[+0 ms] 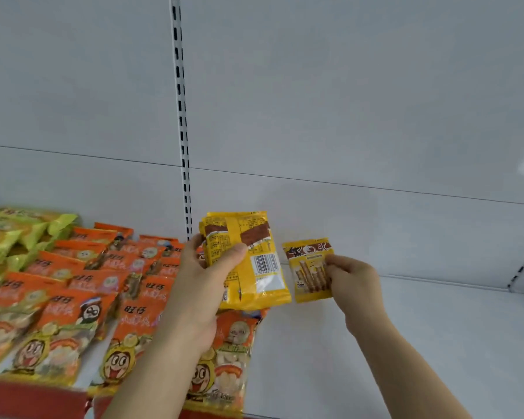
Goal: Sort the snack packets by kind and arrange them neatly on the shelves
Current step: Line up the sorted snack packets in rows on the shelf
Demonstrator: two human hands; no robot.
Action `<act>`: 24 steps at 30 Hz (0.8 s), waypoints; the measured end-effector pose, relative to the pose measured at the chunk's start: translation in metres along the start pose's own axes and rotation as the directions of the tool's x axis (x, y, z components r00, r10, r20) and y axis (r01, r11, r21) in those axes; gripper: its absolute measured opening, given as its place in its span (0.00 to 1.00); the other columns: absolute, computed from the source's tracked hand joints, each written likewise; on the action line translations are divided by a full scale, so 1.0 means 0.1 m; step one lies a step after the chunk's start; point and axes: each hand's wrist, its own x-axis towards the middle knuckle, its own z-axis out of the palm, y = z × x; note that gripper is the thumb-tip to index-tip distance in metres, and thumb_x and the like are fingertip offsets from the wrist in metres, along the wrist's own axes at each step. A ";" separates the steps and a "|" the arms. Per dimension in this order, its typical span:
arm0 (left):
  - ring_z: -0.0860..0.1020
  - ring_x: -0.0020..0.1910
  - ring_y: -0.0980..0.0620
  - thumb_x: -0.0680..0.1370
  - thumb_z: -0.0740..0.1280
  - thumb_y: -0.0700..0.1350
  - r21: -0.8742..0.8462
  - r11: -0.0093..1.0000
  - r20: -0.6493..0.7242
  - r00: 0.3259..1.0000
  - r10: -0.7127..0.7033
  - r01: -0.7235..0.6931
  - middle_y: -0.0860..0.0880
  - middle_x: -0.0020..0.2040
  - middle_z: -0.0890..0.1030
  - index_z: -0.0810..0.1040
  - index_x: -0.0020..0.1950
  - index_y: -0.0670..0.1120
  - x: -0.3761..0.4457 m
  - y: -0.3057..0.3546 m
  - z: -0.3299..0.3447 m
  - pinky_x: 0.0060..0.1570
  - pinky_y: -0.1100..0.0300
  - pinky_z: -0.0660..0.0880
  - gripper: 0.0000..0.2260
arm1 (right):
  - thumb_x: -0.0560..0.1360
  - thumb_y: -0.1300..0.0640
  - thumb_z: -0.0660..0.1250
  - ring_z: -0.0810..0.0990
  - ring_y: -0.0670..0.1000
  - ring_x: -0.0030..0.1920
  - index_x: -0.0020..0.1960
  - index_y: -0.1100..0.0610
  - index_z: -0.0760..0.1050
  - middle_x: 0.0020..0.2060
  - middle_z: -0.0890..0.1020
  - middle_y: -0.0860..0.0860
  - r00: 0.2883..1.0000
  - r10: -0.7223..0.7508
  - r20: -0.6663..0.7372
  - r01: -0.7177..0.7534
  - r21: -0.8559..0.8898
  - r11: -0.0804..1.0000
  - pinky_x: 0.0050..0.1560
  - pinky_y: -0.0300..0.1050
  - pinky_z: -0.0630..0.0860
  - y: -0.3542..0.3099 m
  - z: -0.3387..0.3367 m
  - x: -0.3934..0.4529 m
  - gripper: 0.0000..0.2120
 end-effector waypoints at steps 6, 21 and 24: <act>0.88 0.48 0.44 0.74 0.76 0.43 0.004 0.999 0.105 0.993 -0.052 0.052 0.48 0.53 0.88 0.73 0.69 0.55 0.06 -0.03 -0.14 0.39 0.46 0.85 0.26 | 0.80 0.49 0.59 0.76 0.58 0.54 0.47 0.54 0.78 0.48 0.80 0.53 0.968 -0.124 0.219 0.249 -0.766 0.592 0.49 0.47 0.70 0.22 0.25 -0.05 0.13; 0.88 0.50 0.48 0.68 0.80 0.50 0.084 0.996 0.159 0.987 0.016 -0.030 0.51 0.56 0.87 0.71 0.70 0.57 -0.09 -0.12 0.19 0.47 0.43 0.85 0.32 | 0.79 0.42 0.65 0.82 0.44 0.41 0.46 0.49 0.84 0.40 0.85 0.46 0.968 -0.215 0.133 0.220 -0.024 0.975 0.41 0.44 0.79 -0.36 -0.13 -0.72 0.14; 0.87 0.51 0.46 0.68 0.76 0.60 0.090 0.996 0.164 0.986 0.009 -0.024 0.48 0.58 0.86 0.71 0.71 0.58 -0.13 -0.13 0.30 0.48 0.41 0.85 0.33 | 0.76 0.49 0.72 0.85 0.45 0.41 0.51 0.48 0.84 0.39 0.86 0.46 0.951 -0.234 0.203 0.217 0.101 0.971 0.36 0.37 0.79 -0.38 -0.17 -0.82 0.06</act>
